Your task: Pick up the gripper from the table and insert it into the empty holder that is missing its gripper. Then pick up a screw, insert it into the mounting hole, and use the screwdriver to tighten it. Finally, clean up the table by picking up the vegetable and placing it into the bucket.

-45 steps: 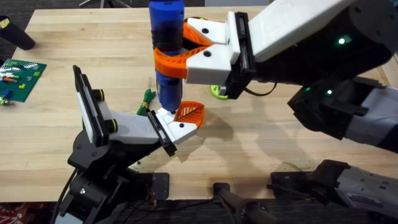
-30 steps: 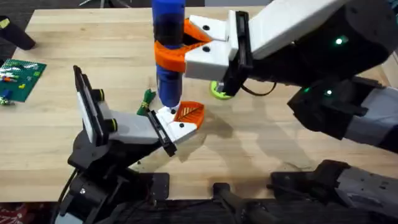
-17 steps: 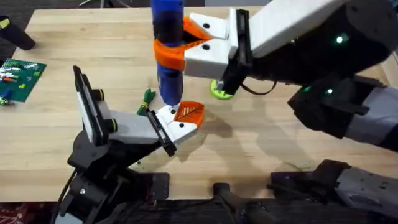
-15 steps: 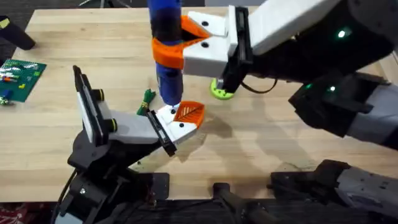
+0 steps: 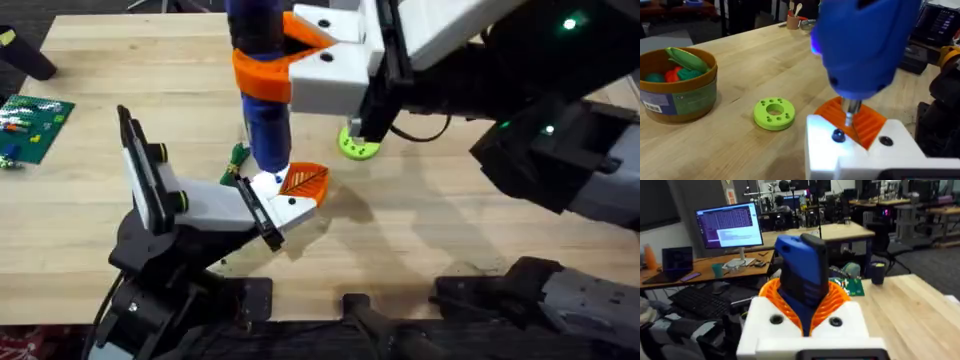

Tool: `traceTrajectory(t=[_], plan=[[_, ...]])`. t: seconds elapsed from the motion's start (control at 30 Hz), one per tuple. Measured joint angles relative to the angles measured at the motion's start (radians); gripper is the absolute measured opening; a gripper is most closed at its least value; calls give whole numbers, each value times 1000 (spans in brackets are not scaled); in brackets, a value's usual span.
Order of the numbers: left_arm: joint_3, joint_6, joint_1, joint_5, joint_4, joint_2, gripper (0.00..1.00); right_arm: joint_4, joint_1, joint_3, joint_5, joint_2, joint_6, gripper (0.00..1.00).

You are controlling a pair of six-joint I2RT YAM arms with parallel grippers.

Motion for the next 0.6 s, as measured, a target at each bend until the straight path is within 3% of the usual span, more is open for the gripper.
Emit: traceTrajectory(t=[0.6], plan=[[0, 0, 0, 0, -1, 0, 11, -26, 0, 0, 0, 29, -24, 54]])
